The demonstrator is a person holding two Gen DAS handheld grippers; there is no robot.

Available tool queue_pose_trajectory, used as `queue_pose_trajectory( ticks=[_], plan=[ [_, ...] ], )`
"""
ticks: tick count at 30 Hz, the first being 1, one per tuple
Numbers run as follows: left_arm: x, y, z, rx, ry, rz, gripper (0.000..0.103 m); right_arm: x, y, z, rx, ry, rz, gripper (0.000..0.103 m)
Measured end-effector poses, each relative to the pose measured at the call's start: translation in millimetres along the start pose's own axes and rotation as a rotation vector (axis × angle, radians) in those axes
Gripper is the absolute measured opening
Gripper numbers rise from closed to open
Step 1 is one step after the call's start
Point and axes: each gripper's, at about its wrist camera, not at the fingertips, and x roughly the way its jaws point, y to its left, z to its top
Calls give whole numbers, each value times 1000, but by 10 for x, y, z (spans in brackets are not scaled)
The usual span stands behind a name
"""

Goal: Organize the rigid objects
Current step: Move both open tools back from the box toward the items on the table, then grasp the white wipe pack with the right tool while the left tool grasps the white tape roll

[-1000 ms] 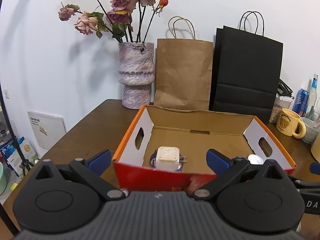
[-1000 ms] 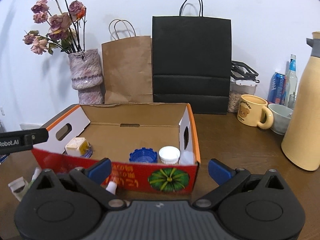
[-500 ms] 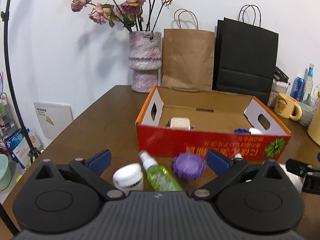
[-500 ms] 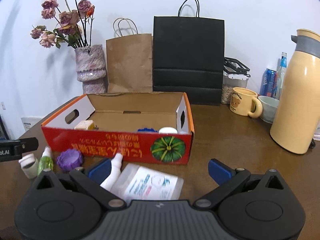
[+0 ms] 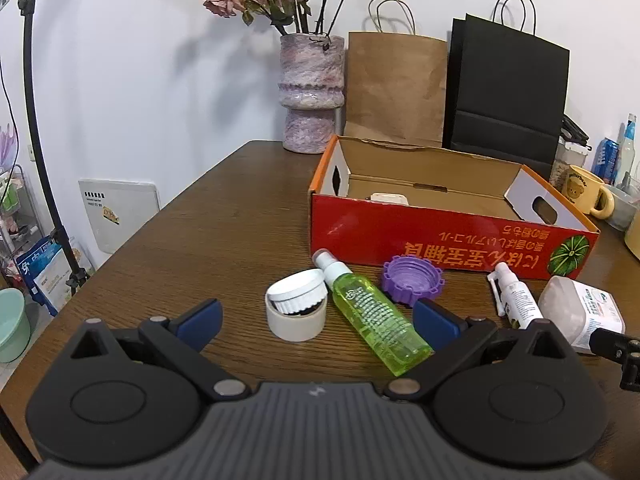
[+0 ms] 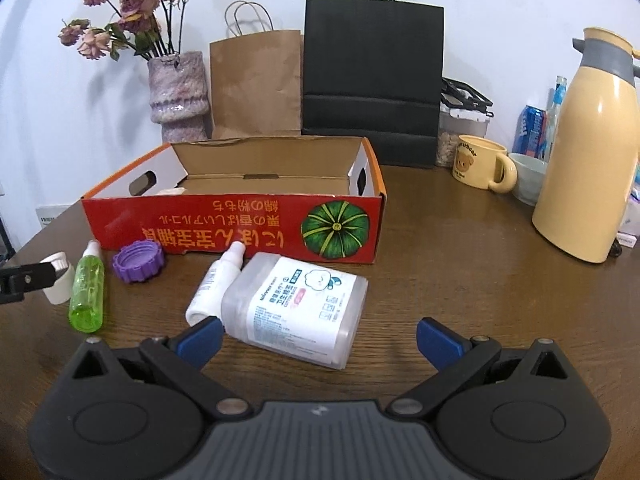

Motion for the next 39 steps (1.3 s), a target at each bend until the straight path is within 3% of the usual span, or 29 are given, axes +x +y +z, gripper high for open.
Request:
queue_pose_trajectory(
  ticks=[10,22,28,32,39],
  plan=[
    [82,92,-47,-39,5,-12,103,193,164,162,51,8,-43,103],
    [158,182,-61,-85,28,8,103,568,221,144,90,90,-135,103],
    [195,213,-62,-98,44,31,103,696,166,130,127,110,-121,102],
    [222,245,-53,-100,46,51,103,700,166,142,100,94,-94,86],
    [321,285,27,-72,35,77,103,688,64,145,73,56,-34,83]
  ],
)
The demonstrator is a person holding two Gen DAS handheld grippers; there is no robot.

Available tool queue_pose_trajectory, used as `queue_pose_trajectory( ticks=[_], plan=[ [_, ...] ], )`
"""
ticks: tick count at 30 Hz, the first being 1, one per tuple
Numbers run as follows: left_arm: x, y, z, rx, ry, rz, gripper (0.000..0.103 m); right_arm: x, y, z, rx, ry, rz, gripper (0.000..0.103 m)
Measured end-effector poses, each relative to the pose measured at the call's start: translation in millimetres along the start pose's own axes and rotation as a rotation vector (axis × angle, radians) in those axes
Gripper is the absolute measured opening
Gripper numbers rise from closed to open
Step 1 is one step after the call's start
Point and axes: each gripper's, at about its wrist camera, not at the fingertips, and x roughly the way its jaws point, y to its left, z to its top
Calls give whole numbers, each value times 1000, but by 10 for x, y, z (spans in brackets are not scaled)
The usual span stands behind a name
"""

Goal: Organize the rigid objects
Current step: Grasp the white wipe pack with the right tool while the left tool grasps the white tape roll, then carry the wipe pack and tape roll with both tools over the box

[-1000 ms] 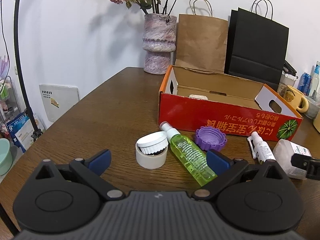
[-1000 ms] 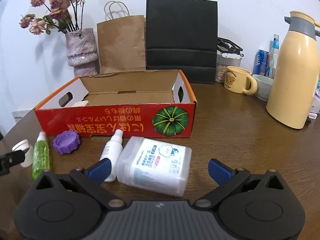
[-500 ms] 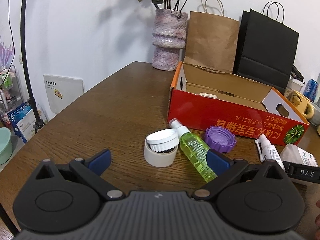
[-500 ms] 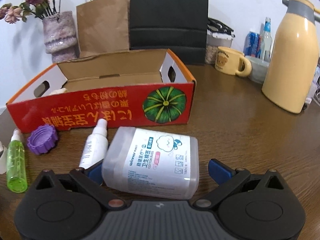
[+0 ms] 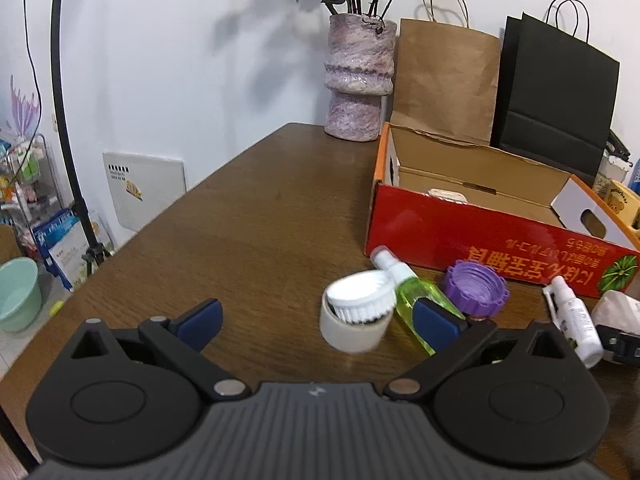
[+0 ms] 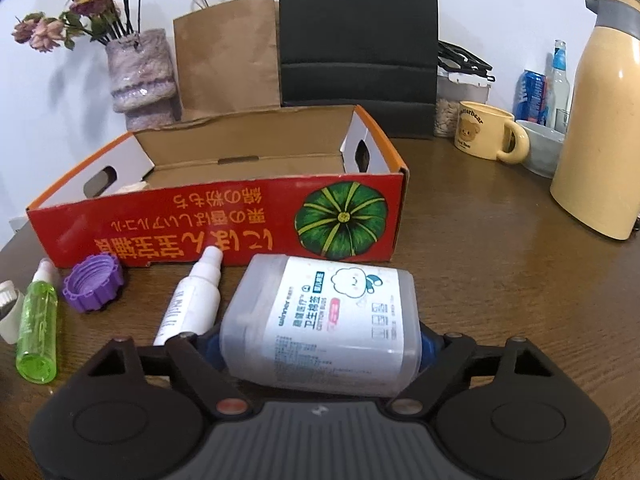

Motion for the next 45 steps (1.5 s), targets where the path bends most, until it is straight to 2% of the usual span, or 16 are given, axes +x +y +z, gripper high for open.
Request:
queue_pose_trajectory(
  ticks=[4,9,14,18,22,24,26,28,34,45],
  plan=[
    [80,-19,73,33,-11,8,103,-19,-54,10,10,-24,14,83],
    [163,-71,94,58,0,-19,103,-83,-50,1,7,-62,26,83],
    [197,-87,76,57,1,-42,90,-151,-42,-8,2,-95,28,83],
    [178,-97,59,65,-12,-52,85,-177,-25,-20,-4,-105,28,83],
    [140,-117,43,81,-32,-67,74,-190,-16,-34,-7,-109,29,83],
    [131,-131,35,88,-35,-80,64,-193,-11,-39,-9,-108,30,83],
    [115,-130,26,86,-41,-95,50,-194,-11,-39,-9,-109,30,83],
    [97,-124,22,81,-45,-112,42,-194,-11,-39,-10,-109,30,83],
    [47,-127,1,87,-65,-139,42,-197,3,-35,-10,-111,30,83],
    [-78,-140,-7,106,-127,-114,42,-282,-31,-36,-1,-150,50,83]
  ],
)
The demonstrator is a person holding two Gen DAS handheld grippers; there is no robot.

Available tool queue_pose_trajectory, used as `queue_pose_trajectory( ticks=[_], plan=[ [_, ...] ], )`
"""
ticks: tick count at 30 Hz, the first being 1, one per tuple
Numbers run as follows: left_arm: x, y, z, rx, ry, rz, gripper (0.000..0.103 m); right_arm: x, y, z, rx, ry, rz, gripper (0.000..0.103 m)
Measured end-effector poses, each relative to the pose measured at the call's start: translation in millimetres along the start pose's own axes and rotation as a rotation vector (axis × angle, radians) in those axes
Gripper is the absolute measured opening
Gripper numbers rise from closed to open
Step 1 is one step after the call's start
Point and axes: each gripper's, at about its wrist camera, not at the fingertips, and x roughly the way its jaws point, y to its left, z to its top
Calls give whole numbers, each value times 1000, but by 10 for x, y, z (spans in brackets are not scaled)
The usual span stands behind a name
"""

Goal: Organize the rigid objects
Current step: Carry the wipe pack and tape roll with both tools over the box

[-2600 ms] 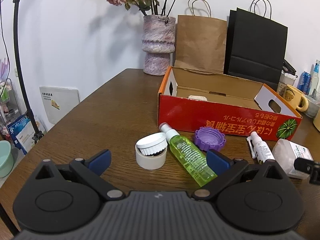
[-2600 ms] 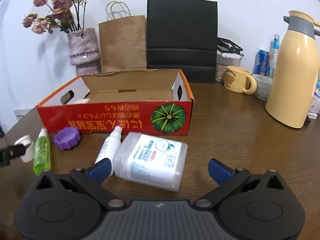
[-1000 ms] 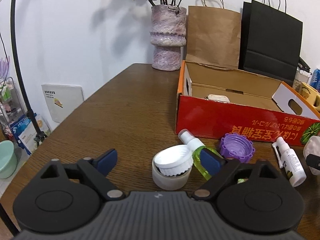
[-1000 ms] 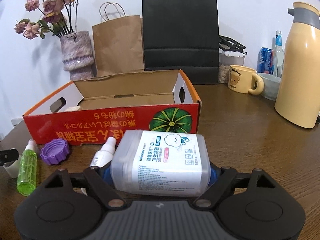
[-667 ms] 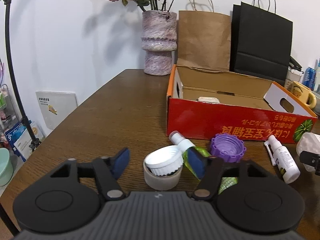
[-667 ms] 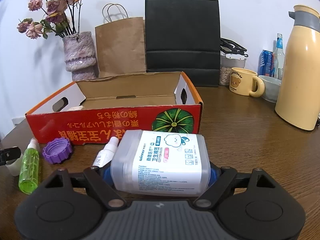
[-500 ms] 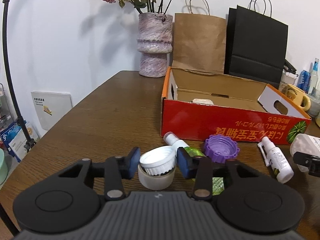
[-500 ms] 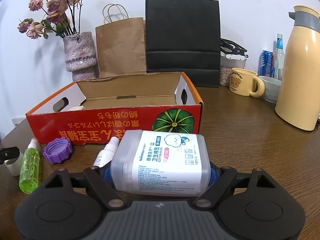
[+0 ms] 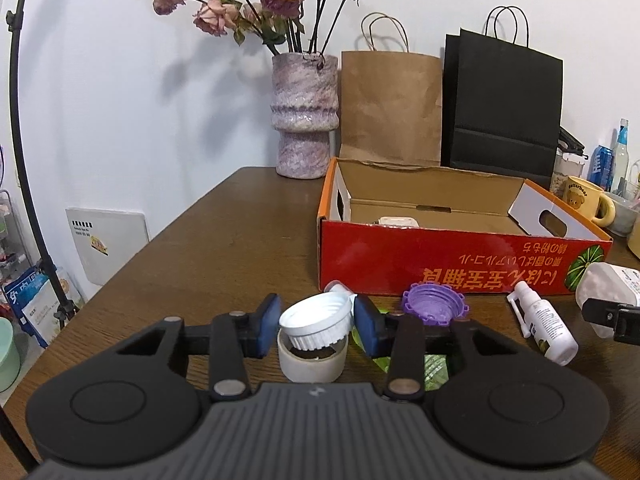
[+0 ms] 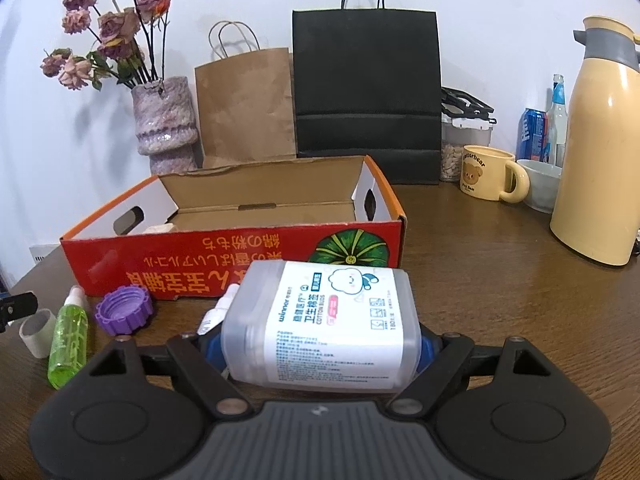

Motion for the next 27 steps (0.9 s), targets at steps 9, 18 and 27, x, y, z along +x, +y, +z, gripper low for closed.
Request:
queue_pose_trajectory(
  ticks=[9,18,27],
  plan=[
    [-68,-76,65,-6,-14,-6,42,-115,20,65,-6,-52,38,83],
    [-98,-319,246,12,-26,-43,42,-194,98,203,-37,-85,90,83],
    [-38,-554,471,22,-47,-41,42,-195,201,379,-66,-117,123,83]
  ],
)
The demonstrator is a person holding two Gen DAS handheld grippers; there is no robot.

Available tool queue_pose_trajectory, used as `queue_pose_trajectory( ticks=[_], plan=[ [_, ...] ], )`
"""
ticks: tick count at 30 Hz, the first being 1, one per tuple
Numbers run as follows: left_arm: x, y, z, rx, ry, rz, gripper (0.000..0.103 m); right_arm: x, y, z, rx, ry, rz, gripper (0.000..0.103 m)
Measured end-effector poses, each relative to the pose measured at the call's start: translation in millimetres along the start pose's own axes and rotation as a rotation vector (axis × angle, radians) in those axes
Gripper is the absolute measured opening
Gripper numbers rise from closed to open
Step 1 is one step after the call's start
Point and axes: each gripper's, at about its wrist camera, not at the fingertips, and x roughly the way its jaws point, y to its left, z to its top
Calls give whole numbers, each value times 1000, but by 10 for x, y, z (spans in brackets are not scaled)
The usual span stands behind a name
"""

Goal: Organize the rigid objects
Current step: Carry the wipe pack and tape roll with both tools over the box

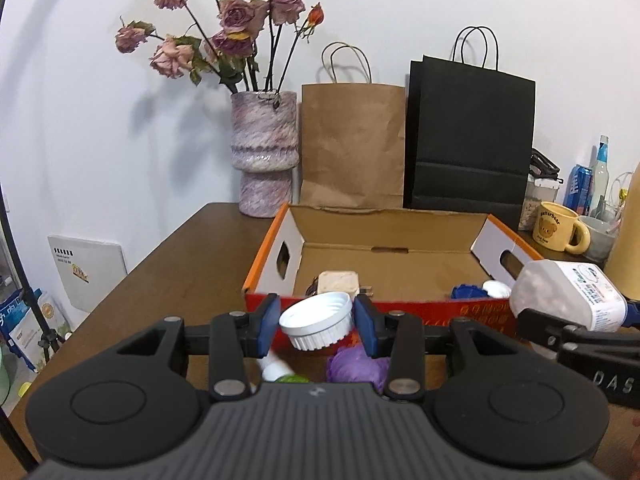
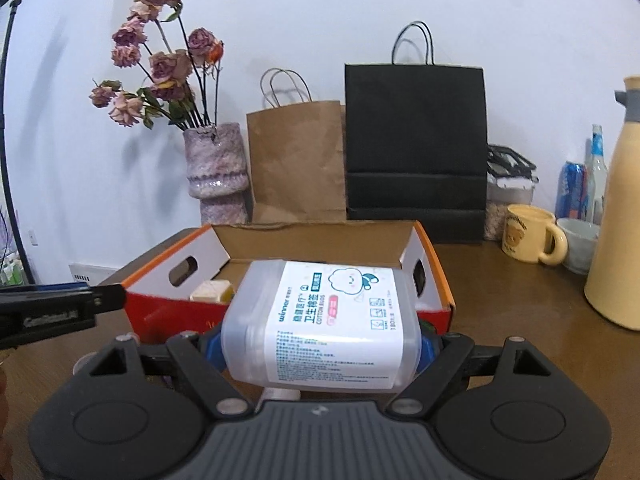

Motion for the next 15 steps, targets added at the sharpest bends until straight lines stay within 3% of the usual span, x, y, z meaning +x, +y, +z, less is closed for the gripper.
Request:
queue_pose_trajectory(
  ticks=[15],
  plan=[
    [339,-115,281,-36,-12,34,42,286,122,282,-46,-35,8,83]
  ],
)
